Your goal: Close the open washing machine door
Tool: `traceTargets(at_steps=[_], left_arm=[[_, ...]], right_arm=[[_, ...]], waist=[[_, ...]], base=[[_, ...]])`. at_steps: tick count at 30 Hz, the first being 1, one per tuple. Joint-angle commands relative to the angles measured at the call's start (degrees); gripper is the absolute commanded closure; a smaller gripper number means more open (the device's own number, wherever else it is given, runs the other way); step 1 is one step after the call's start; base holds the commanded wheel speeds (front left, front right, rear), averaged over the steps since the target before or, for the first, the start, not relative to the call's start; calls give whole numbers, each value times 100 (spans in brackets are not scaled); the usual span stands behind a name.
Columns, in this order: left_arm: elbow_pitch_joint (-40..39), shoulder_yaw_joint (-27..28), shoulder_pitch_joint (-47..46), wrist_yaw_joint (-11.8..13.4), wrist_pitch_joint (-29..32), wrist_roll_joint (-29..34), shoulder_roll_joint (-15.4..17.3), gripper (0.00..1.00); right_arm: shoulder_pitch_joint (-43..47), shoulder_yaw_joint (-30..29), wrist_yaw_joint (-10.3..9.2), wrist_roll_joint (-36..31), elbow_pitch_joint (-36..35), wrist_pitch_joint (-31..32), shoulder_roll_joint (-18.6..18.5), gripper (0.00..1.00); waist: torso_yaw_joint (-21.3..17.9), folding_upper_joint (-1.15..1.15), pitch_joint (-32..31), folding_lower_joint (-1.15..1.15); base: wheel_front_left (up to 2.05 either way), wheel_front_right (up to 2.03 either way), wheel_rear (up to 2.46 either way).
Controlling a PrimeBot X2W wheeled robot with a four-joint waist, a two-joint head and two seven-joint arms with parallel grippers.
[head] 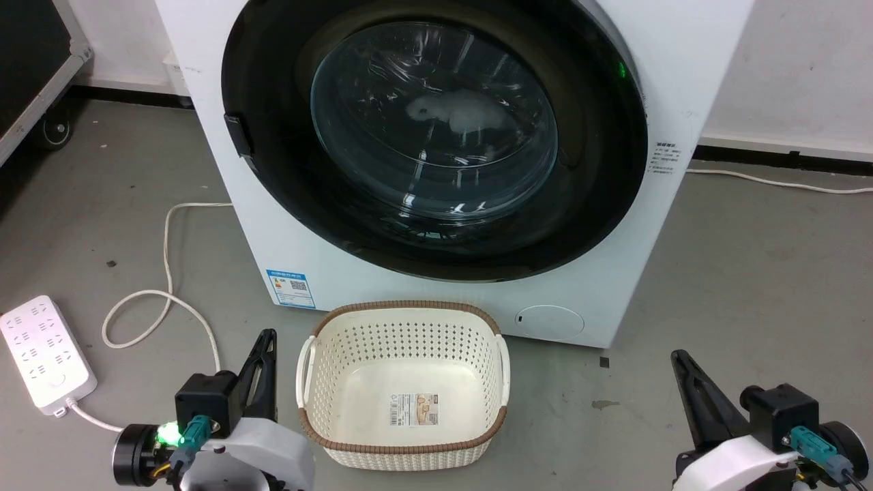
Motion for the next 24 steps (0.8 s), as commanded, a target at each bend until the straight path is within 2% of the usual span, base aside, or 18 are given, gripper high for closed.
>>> traceTargets(at_steps=[1, 24], left_arm=[[-55, 43, 105, 11, 23, 64, -23, 100], [-275, 218, 196, 18, 226, 405, -164, 100]], right_arm=[[-84, 16, -3, -42, -47, 45, 11, 100], [-160, 88, -4, -197, -181, 193, 14, 100]], waist=[[2, 0, 3, 0], [37, 0, 42, 0]], base=[[0, 0, 0], [0, 0, 0]])
